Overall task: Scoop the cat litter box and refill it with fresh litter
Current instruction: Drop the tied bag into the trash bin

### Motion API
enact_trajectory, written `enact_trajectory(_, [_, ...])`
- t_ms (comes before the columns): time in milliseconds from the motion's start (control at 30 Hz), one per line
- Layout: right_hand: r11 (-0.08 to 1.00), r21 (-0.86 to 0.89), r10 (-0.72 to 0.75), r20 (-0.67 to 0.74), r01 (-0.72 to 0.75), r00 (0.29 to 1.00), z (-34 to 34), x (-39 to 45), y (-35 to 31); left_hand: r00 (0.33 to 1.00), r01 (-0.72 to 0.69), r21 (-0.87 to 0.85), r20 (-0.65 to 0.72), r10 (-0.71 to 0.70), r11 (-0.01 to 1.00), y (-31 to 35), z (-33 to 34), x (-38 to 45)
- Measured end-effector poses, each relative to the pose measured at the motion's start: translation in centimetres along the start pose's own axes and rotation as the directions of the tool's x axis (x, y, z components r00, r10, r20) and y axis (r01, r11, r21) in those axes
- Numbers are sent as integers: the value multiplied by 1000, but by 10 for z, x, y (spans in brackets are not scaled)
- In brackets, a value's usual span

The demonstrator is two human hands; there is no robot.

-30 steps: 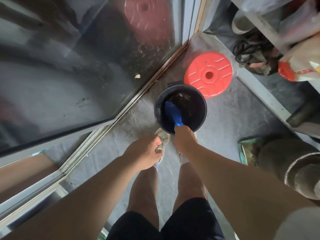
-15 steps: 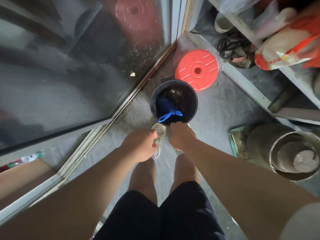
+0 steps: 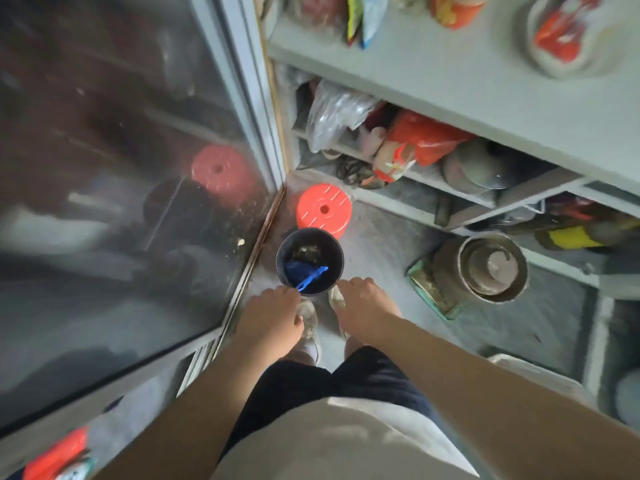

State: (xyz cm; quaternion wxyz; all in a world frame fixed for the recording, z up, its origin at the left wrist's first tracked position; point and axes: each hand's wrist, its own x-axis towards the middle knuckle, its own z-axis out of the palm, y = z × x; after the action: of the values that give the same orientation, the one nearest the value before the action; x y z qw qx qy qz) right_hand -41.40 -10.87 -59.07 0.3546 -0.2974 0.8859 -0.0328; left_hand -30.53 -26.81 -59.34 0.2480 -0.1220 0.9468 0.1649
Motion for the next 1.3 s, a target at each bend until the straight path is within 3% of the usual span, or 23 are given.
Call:
enact_trajectory(200, [984, 106, 156, -133, -143, 979, -19, -100, -1, 984, -159, -30, -87, 156, 987, 35, -38, -32])
enact_trajectory(400, [945, 169, 318, -259, -282, 912, -20, -180, 29, 920, -353, 32, -172, 353, 935, 103, -55, -48])
enact_trajectory(633, [866, 339, 491, -441, -367, 751, -2, -280, 70, 814, -526, 146, -201, 546, 838, 200, -53, -96])
enact_trajectory(800, [816, 442, 571, -510, -374, 643, 22, -354, 96, 779, -579, 161, -180, 601, 799, 260, -35, -144])
enact_trajectory(1033, [675, 609, 732, -483, -417, 480, 52, -449, 108, 675, -688, 200, -177, 716, 698, 319, -25, -195])
enact_trajectory(1300, [430, 804, 898, -337, -411, 282, 77, -505, 80, 523, -818, 223, -92, 847, 530, 340, -16, -221])
